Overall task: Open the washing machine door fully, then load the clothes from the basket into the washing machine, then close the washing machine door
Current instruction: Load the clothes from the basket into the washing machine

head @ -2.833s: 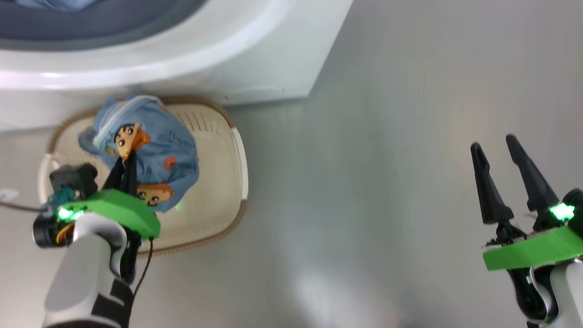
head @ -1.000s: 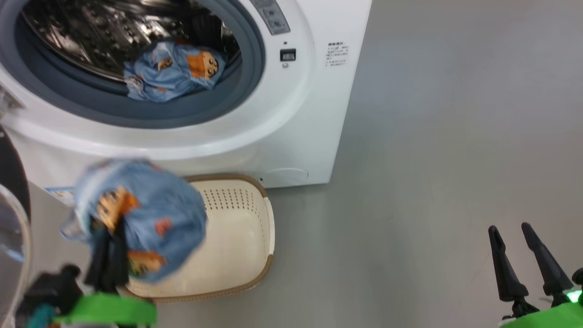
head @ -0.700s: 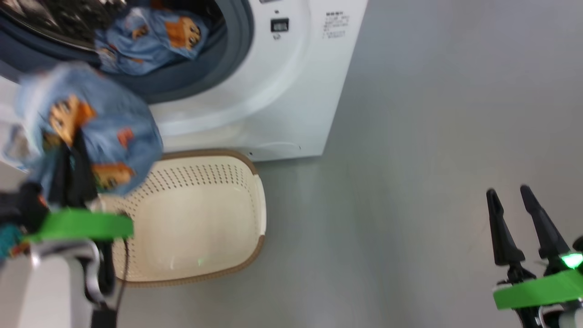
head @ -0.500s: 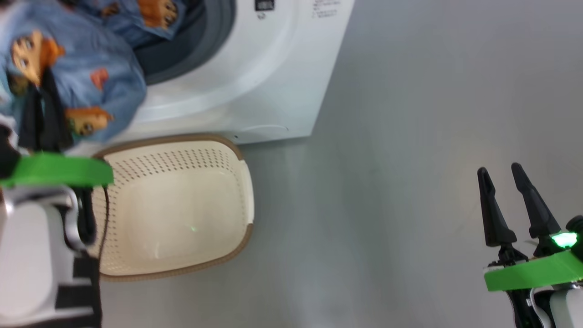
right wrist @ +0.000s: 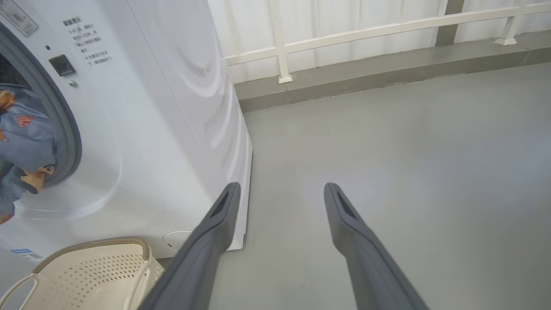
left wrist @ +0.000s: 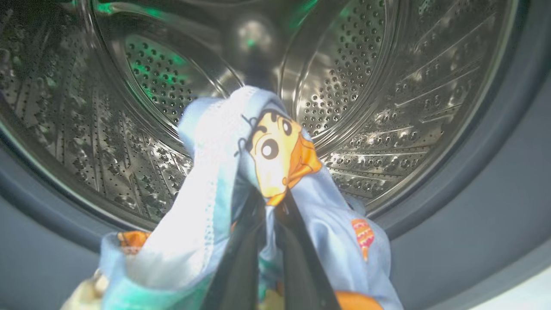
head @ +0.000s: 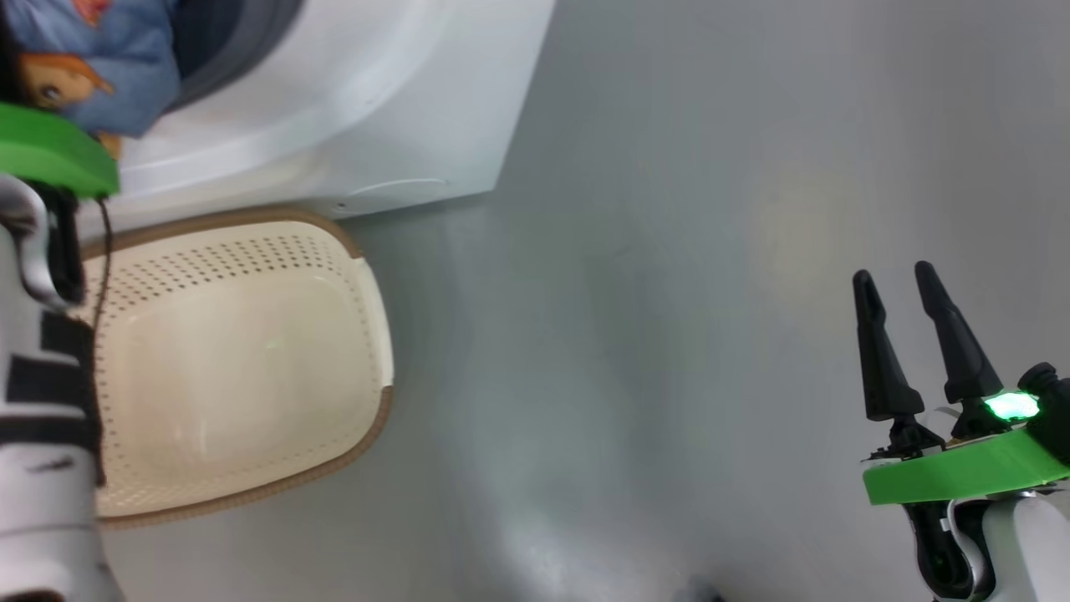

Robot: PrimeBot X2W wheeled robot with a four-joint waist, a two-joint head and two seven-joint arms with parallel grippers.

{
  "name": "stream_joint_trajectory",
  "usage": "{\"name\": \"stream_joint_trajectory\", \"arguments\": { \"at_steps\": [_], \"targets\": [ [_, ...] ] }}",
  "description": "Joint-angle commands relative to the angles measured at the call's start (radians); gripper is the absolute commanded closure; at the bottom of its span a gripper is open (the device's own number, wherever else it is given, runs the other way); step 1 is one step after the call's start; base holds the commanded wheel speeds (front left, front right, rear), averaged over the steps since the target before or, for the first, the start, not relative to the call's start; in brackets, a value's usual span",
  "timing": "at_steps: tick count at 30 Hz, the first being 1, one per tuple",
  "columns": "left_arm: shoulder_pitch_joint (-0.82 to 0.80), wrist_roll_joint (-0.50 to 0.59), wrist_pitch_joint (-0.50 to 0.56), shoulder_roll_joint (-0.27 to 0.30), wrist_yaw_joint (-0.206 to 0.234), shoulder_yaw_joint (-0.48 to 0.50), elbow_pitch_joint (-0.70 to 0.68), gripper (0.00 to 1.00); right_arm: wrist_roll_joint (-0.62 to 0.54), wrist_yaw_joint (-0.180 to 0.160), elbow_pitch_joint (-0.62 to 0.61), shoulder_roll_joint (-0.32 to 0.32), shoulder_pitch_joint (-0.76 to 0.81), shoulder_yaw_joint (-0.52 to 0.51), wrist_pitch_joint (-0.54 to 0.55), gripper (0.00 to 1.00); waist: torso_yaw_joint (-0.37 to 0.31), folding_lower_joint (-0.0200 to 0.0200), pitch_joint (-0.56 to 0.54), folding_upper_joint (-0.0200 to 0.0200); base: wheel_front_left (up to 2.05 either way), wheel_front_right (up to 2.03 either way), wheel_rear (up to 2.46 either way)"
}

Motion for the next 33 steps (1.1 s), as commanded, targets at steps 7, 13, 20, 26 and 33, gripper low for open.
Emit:
{"name": "stream_joint_trajectory", "arguments": {
  "at_steps": [7,13,20,26,33],
  "targets": [
    [-0.201,0.028,-0.005,0.107,-0.002,0.008,0.085,1.00,0.019,0.006,-0.019,0.007,-0.022,0.046,-0.005,0.00,-0.078,-0.0002,0.071,0.0000,0.00,0.00,0.00],
    [-0.265,0.042,-0.005,0.130,0.023,0.024,-0.084,1.00,0.022,0.006,-0.019,0.017,-0.039,0.053,-0.005,0.00,-0.100,-0.0002,0.098,0.0000,0.00,0.00,0.00],
    [-0.226,0.050,-0.005,0.134,0.039,0.037,-0.058,0.00,0.022,0.006,-0.015,0.022,-0.042,0.058,-0.005,0.00,-0.100,-0.0002,0.104,0.0000,0.00,0.00,0.00],
    [-0.209,0.037,-0.005,0.130,0.041,0.053,-0.001,0.00,0.022,0.006,-0.014,0.017,-0.044,0.062,-0.005,0.00,-0.088,-0.0002,0.100,0.0000,0.00,0.00,0.00],
    [-0.147,0.037,-0.005,0.102,0.042,0.054,0.018,0.00,0.019,0.006,-0.013,0.002,-0.038,0.061,-0.005,0.00,-0.066,-0.0002,0.077,0.0000,0.00,0.00,0.00]
  ]
}}
